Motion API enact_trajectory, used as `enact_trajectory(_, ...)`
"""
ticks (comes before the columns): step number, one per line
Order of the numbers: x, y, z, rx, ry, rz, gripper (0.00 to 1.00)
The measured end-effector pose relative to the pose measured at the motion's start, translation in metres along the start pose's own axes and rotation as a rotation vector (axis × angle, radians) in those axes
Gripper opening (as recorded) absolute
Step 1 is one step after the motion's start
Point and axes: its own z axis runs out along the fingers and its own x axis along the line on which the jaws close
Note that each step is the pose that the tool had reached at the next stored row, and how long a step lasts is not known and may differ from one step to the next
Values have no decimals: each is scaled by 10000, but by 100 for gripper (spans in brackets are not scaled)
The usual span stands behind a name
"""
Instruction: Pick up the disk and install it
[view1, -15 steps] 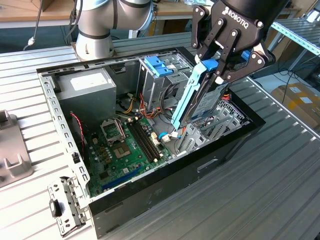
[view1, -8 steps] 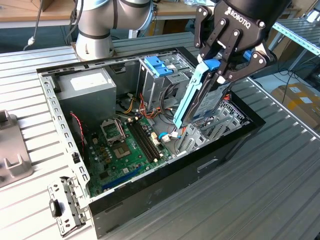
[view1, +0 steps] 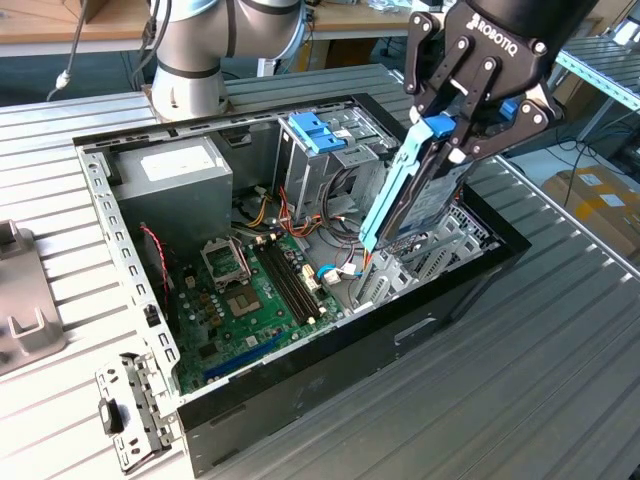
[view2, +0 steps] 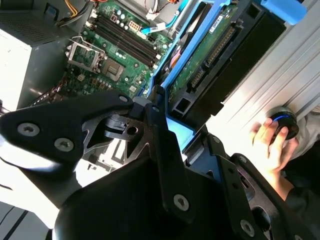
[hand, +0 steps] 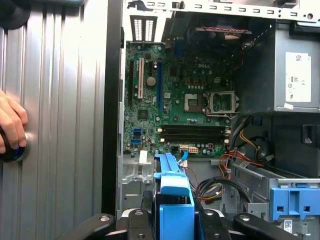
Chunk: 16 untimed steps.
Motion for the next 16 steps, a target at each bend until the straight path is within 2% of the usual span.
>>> enact_trajectory(7,3,-93,2,-5,1,0,37)
enact_trajectory(16,4,-140,13,-6,0,1,37)
